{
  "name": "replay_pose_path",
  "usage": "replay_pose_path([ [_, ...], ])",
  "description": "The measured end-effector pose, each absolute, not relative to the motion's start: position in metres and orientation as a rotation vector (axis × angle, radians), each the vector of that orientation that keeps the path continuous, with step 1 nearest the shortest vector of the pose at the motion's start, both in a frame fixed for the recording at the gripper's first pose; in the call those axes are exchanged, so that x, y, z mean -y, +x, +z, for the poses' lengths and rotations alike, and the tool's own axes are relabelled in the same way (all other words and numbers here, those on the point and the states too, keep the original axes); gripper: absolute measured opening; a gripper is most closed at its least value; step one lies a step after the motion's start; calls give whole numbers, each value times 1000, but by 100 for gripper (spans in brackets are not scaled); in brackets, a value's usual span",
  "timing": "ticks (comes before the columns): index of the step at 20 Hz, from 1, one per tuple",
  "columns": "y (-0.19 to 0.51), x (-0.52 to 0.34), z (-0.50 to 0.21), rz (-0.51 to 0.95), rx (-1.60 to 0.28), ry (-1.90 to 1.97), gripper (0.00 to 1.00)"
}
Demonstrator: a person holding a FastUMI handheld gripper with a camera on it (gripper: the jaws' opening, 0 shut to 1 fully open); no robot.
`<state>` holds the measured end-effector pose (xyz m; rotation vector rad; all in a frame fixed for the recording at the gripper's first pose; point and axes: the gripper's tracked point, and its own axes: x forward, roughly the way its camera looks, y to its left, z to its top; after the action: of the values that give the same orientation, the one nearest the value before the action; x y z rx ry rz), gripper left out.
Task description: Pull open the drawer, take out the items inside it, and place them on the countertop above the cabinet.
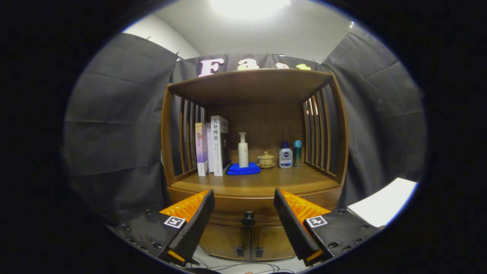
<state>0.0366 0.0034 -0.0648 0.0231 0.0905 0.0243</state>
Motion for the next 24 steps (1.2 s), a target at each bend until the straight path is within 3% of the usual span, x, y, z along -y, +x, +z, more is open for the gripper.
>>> replay_pose_path([
  [13,56,-12,-101,56,-148,28,99],
  [24,143,-18,-195,35,-292,-39,99],
])
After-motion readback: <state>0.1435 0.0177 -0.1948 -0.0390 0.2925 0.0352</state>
